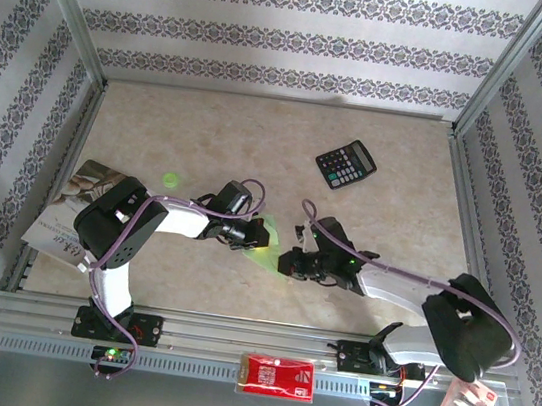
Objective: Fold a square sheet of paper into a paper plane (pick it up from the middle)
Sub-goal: Fourth fold the wing at the center of the table.
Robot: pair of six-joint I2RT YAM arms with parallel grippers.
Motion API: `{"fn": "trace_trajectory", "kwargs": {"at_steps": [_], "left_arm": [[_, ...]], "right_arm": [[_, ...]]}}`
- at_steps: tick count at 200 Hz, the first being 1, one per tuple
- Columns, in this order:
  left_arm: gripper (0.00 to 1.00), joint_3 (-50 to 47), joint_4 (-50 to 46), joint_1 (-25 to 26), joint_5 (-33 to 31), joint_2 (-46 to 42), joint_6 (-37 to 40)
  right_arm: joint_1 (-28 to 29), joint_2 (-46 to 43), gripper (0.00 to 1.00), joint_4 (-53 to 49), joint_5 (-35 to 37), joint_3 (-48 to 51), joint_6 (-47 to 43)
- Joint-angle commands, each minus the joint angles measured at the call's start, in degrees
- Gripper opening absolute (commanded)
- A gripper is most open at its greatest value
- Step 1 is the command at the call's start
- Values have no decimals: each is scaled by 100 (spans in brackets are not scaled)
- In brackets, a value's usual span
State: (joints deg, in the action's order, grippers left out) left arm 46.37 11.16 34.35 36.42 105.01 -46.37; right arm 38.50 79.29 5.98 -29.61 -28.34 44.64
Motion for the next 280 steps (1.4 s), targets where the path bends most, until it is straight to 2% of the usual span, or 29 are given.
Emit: {"fn": "trace_trajectory", "kwargs": {"at_steps": [1, 44, 74, 106, 195, 211, 251, 280], "left_arm": [[0, -141, -481, -156, -679, 275, 247], [0, -61, -557, -150, -612, 228, 243], [0, 41, -640, -154, -601, 172, 293], [5, 223, -845, -191, -603, 126, 432], [12, 457, -959, -927, -268, 289, 691], [10, 522, -994, -921, -220, 302, 716], [2, 352, -785, -638, -97, 343, 536], [1, 143, -455, -358, -56, 296, 179]], "right_arm": [[-99, 488, 0, 112, -13, -234, -213], [-186, 1184, 0, 350, -76, -153, -272], [-195, 1260, 0, 281, 63, 180, -187], [-186, 1204, 0, 149, 190, 528, -70], [-53, 1220, 0, -342, 450, 599, -91], [-52, 1130, 0, -325, 329, 549, -128], [-220, -104, 0, -181, 103, 136, -315], [-215, 50, 0, 35, 60, -372, -374]]}}
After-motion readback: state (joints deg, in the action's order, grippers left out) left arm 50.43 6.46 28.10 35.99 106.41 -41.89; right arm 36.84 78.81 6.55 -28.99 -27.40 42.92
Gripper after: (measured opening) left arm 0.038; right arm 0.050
